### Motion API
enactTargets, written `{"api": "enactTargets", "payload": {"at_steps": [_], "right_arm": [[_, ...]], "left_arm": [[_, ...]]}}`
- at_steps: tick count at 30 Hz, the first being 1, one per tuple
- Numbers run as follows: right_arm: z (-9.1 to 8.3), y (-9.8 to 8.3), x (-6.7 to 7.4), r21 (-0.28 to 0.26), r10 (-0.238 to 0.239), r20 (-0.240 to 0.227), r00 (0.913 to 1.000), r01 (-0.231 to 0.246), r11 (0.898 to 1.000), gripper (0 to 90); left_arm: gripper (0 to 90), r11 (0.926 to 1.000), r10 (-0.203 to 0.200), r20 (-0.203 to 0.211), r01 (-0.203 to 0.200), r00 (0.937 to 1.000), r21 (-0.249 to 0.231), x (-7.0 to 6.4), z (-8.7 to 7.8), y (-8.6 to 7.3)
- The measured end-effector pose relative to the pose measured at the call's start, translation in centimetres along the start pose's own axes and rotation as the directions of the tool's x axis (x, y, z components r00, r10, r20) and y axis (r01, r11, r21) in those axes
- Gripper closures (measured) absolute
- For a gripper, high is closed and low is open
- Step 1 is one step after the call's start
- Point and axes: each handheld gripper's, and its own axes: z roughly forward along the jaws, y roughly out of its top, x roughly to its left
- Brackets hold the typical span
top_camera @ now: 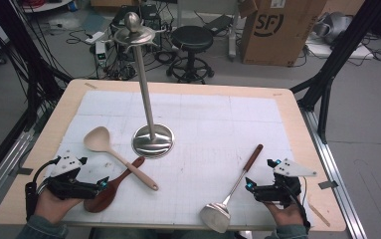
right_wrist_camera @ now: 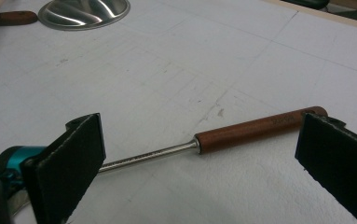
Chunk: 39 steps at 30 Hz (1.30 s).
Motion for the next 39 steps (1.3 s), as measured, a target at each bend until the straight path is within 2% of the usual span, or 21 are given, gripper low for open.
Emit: {"api": "enactTargets", "payload": {"at_steps": [25, 39], "right_arm": [[-0.56, -0.27, -0.19, -0.008, 0.003, 0.001, 1.0000, -0.003, 1.000, 0.2], [-0.69, -0.31, -0.17, -0.009, 0.008, -0.001, 1.0000, -0.008, 1.000, 0.2]], "left_arm": [[1.9, 1.0000, 0.008, 0.024, -0.009, 0.9997, 0.001, -0.20, 0.77, 0.35], [2.0, 1.0000, 0.010, 0.026, -0.010, 0.9996, -0.002, -0.33, 0.68, 0.33]]}}
